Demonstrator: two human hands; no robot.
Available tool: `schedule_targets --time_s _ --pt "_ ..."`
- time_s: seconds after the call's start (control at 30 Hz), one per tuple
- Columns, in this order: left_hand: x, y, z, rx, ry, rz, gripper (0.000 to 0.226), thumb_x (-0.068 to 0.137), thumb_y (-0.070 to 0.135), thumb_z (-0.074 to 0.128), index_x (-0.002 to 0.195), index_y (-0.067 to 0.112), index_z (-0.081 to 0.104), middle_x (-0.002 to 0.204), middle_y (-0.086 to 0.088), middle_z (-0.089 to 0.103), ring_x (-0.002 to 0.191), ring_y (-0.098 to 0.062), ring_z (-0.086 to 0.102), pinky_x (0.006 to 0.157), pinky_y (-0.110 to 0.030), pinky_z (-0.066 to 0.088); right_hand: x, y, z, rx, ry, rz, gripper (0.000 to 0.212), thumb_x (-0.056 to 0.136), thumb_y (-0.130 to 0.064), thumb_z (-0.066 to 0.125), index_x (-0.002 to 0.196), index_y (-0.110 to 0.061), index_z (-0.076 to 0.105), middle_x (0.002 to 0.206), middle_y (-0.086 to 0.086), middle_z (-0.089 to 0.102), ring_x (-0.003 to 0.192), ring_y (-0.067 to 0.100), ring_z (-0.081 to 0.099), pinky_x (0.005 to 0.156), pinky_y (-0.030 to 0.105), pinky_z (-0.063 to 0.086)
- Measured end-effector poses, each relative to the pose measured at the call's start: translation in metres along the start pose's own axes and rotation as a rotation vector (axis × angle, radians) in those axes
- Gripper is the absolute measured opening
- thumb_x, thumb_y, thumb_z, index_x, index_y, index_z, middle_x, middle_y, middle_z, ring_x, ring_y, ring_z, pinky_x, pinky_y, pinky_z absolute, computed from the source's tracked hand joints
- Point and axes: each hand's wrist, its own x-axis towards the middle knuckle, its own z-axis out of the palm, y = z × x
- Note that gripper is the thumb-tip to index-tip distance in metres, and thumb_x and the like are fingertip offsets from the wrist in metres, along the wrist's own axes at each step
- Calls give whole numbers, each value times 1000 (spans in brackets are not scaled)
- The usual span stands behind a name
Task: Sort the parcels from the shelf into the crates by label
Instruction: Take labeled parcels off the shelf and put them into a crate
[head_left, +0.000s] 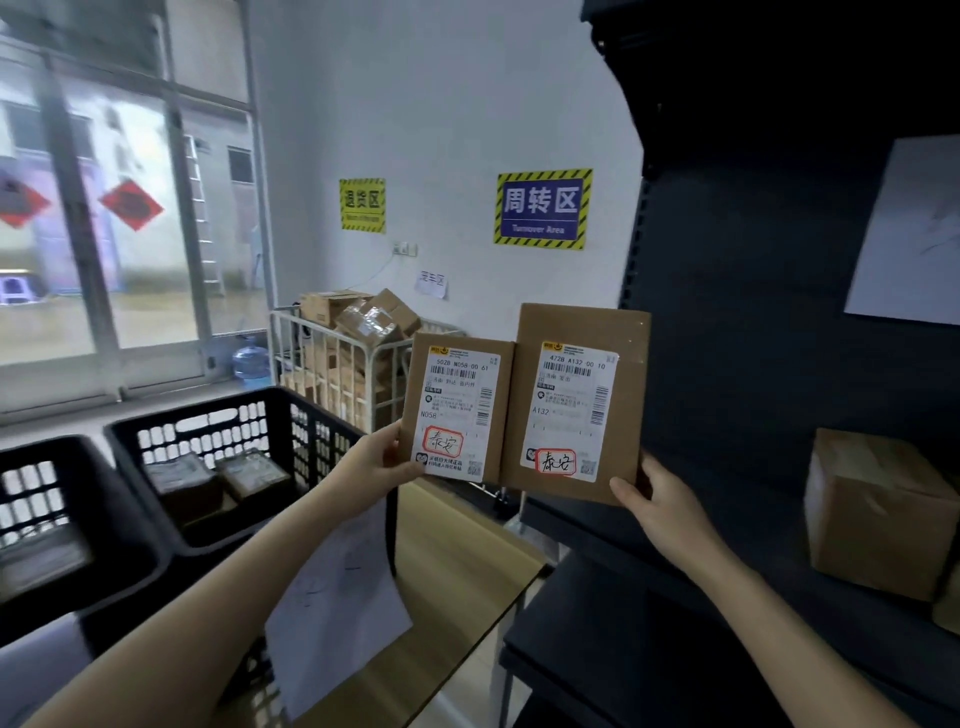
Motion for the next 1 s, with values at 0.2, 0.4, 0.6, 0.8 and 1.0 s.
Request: schedule_targets --time_s 0.2,0.4,0.6,0.8,1.0 --pt "-9 -35 -66 -10 84 -80 37 86 -3 58 104 30 54 105 9 66 92 -1 65 82 -17 52 40 -33 69 63 -74 -37 38 95 -14 48 133 -15 46 109 -8 56 111 11 52 92 22 37" --pt "2 -82 -141 17 153 -174 35 85 0 60 105 29 54 108 4 65 102 -14 63 93 -33 50 94 -66 149 81 -112 -79 33 95 -16 48 128 -13 49 106 -6 57 106 14 55 87 24 38" --pt "10 -135 -204 79 197 -259 32 85 1 61 112 16 52 108 3 63 105 -17 61 91 -26 48 148 -96 228 120 -173 -124 32 95 -16 48 127 -11 51 110 -1 59 99 11 52 73 15 41" --pt "4 -178 -239 63 215 -396 45 82 3 65 121 18 48 109 4 63 100 -9 61 85 -20 48 188 -105 295 143 -287 -78 33 95 -15 50 127 -6 50 119 5 59 106 19 55 90 32 44" --pt "3 -204 -250 18 276 -501 46 80 -2 66 117 19 48 102 5 65 96 -8 62 85 -22 50 229 -99 343 162 -426 -28 45 88 -19 62 128 -6 48 122 9 60 107 22 57 94 37 46"
